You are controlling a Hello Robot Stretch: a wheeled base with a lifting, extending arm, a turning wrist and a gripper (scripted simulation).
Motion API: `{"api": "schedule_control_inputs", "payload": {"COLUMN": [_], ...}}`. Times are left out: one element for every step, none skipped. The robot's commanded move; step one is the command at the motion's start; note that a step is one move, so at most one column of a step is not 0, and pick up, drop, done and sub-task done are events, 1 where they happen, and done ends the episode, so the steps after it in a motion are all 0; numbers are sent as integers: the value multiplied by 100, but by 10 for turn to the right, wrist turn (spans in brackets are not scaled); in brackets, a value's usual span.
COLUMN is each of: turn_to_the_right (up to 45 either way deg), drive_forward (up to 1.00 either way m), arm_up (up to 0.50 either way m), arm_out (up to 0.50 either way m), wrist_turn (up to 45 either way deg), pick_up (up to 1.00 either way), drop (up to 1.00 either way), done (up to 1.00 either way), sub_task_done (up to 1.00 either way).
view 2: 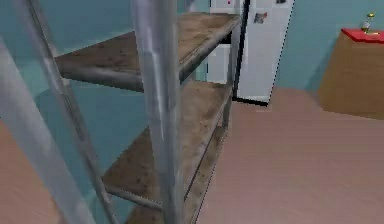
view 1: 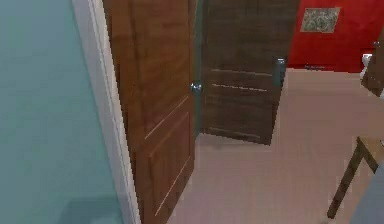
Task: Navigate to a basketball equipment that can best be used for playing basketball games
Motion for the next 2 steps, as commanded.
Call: {"api": "schedule_control_inputs", "payload": {"turn_to_the_right": [0,180], "drive_forward": [45,0], "arm_up": [0,0], "arm_out": [0,0], "wrist_turn": [0,0], "pick_up": [0,0], "drop": [0,0], "done": [0,0], "sub_task_done": [0,0]}}
